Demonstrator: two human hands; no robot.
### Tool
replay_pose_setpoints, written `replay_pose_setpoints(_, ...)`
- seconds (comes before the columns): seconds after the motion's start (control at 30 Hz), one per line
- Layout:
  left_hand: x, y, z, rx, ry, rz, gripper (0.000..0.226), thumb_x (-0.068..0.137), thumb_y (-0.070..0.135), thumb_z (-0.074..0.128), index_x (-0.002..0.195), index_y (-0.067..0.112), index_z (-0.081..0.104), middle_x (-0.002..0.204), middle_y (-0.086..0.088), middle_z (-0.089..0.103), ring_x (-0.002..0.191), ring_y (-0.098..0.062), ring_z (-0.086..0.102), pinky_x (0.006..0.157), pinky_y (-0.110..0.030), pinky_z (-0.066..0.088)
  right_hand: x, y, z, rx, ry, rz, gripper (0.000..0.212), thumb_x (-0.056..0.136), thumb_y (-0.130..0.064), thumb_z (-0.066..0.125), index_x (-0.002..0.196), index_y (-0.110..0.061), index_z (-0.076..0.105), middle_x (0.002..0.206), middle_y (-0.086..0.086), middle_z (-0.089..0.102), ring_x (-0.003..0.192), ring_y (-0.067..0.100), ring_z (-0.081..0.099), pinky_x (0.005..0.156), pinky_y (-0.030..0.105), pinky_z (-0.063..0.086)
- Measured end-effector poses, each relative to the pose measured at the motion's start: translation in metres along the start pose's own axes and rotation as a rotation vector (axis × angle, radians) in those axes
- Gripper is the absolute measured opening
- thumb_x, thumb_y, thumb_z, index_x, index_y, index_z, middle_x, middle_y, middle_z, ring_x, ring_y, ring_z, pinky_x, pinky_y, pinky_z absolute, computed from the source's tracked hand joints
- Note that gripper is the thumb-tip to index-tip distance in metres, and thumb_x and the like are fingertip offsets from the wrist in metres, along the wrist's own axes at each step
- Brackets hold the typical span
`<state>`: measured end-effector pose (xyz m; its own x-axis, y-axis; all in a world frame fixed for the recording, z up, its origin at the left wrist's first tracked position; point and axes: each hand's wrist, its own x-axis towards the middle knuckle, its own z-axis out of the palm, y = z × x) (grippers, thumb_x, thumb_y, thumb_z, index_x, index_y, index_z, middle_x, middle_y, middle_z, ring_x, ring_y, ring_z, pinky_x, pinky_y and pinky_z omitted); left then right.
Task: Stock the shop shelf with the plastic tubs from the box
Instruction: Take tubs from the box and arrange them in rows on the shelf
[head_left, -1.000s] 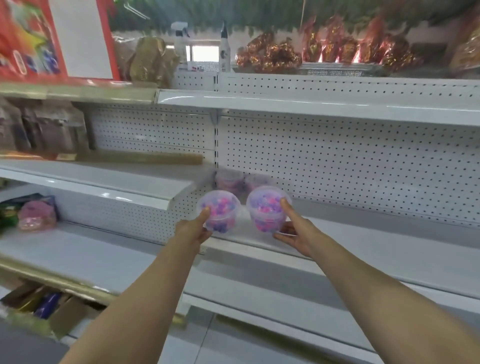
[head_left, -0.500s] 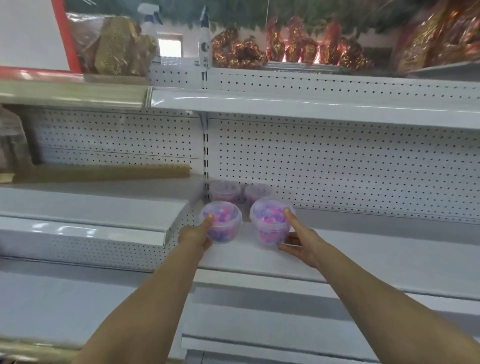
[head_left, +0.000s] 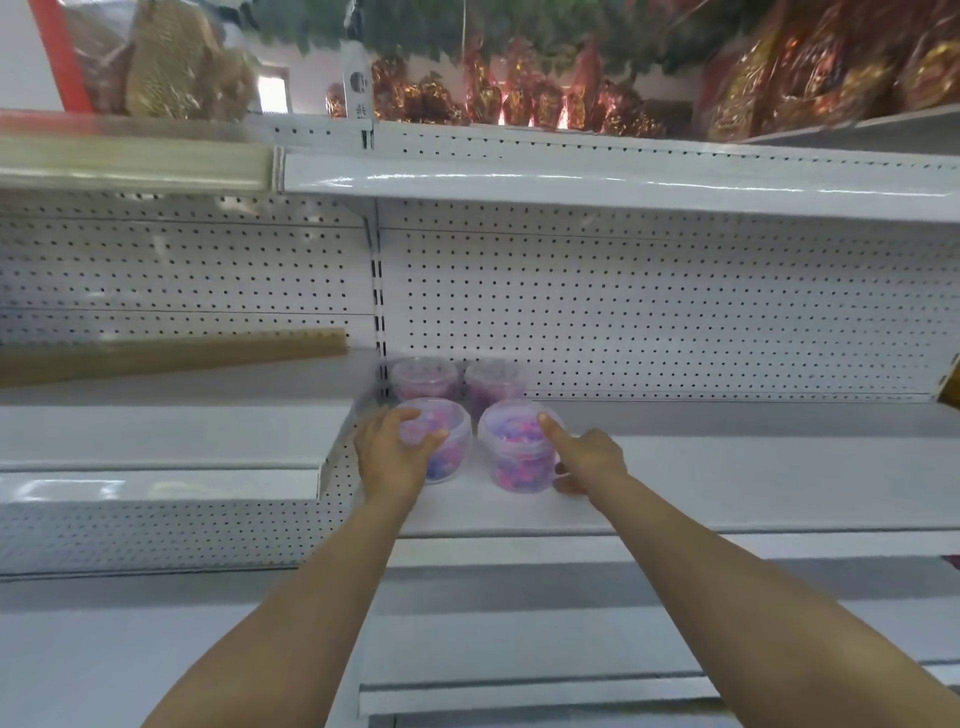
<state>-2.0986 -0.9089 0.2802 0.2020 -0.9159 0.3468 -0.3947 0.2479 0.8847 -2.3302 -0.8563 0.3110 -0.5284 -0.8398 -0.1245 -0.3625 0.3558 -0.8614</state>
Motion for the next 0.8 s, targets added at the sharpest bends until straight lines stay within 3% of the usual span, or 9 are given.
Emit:
replay_pose_setpoints(0.07, -0.001, 0.001, 0.001, 0.030, -0.034, 0.049, 0.034, 0.064, 0.047, 0.081, 0.090, 0.038, 0.061, 0.115, 0.000, 0.061, 0.116, -0.027, 0.050, 0.100, -0.044, 0.042, -0.007, -0.004, 0.003, -0.244, 0.105, -0.177, 0.079, 0.077, -0.079, 0.053, 0.111, -0.008, 0.062, 0.105, 0.009, 0.070, 0.094, 0.028, 0.069, 0.075, 0.031, 0.049)
replay_pose_setpoints(0.13, 0.000, -0.001, 0.001, 0.057, -0.050, 0.082, 0.032, 0.066, 0.043, 0.081, 0.091, 0.035, 0.064, 0.117, 0.001, 0.061, 0.118, -0.026, 0.048, 0.102, -0.043, 0.040, -0.011, -0.007, 0.006, -0.297, 0.143, -0.395, 0.075, 0.075, -0.075, 0.059, 0.123, -0.017, 0.062, 0.118, 0.003, 0.066, 0.112, 0.026, 0.061, 0.082, 0.032, 0.047)
replay_pose_setpoints(0.23, 0.003, -0.006, 0.002, 0.090, -0.042, 0.115, 0.031, 0.066, 0.039, 0.082, 0.092, 0.031, 0.068, 0.119, 0.001, 0.062, 0.121, -0.025, 0.046, 0.103, -0.041, 0.038, -0.008, -0.008, 0.012, -0.429, 0.107, -0.601, 0.070, 0.063, -0.079, 0.063, 0.111, -0.029, 0.070, 0.115, -0.006, 0.067, 0.119, 0.016, 0.054, 0.090, 0.032, 0.051)
replay_pose_setpoints(0.33, 0.007, -0.006, 0.002, 0.103, -0.039, 0.132, 0.030, 0.066, 0.038, 0.083, 0.091, 0.028, 0.069, 0.113, 0.003, 0.063, 0.117, -0.023, 0.047, 0.099, -0.038, 0.040, -0.006, -0.008, 0.014, -0.550, 0.097, -0.662, 0.059, 0.067, -0.071, 0.072, 0.108, -0.029, 0.071, 0.115, -0.006, 0.064, 0.120, 0.016, 0.048, 0.092, 0.031, 0.048)
replay_pose_setpoints(0.53, 0.022, -0.009, 0.007, 0.089, -0.059, 0.108, 0.032, 0.064, 0.041, 0.083, 0.088, 0.034, 0.063, 0.110, 0.004, 0.064, 0.112, -0.024, 0.052, 0.095, -0.041, 0.045, 0.011, -0.014, 0.020, -0.561, 0.095, -0.688, 0.058, 0.071, -0.065, 0.074, 0.114, -0.027, 0.068, 0.116, -0.004, 0.064, 0.120, 0.018, 0.047, 0.092, 0.031, 0.046)
replay_pose_setpoints(0.8, 0.043, -0.010, 0.019, 0.158, -0.075, 0.072, 0.037, 0.069, 0.042, 0.081, 0.099, 0.026, 0.066, 0.113, 0.000, 0.061, 0.117, -0.024, 0.046, 0.095, -0.036, 0.041, 0.032, -0.028, 0.032, -0.582, 0.032, -0.699, 0.053, 0.079, -0.055, 0.073, 0.117, -0.019, 0.067, 0.114, 0.002, 0.065, 0.117, 0.022, 0.048, 0.090, 0.033, 0.047)
